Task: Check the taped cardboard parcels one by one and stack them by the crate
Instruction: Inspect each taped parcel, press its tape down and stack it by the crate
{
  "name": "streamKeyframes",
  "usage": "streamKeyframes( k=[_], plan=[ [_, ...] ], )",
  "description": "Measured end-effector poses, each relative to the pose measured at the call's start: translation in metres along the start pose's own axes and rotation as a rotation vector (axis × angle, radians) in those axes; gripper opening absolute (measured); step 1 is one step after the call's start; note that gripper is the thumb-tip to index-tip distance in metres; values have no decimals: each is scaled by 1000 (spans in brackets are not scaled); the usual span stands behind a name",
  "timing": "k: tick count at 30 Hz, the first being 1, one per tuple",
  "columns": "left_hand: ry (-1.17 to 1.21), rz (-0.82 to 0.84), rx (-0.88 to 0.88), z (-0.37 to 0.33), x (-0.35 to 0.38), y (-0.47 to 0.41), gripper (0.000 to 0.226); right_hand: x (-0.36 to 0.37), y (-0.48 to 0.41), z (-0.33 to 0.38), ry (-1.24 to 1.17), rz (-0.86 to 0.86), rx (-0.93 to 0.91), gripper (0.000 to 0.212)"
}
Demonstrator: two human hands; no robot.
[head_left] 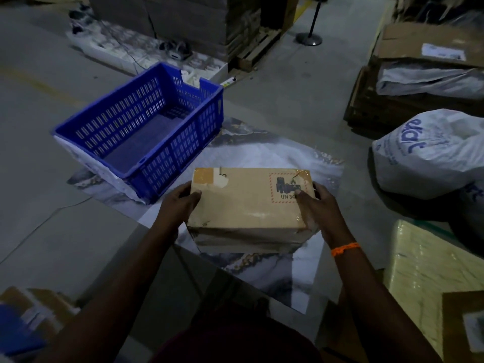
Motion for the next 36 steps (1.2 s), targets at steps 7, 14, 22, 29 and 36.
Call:
streamKeyframes(
  k=[7,14,22,29,36],
  plan=[
    [135,-49,72,-27,9,-12,47,9,-18,35,-11,-27,-116,43],
    [248,-31,76,-5,2,-4,43,4,4,17,-174,-70,-62,34],
    [206,-62,-104,82,-17,41,36,-9,57,-52,-200,-127,22,30],
    [26,-42,-139,113,-22,65,53,-20,87,-99,-157,-178,127,35],
    [-196,-4,-35,88,-21,25,55,-24,46,-94,-1,-144,104,36]
  ],
)
Point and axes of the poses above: each hand's wrist, its own y-axis away from the middle knuckle, its own x-axis out of the palm, z = x × y, the point moved 9 cm from there along -y, towards the middle knuckle, and after that the axes turned 8 degrees about -z, right-handed, at the moved point
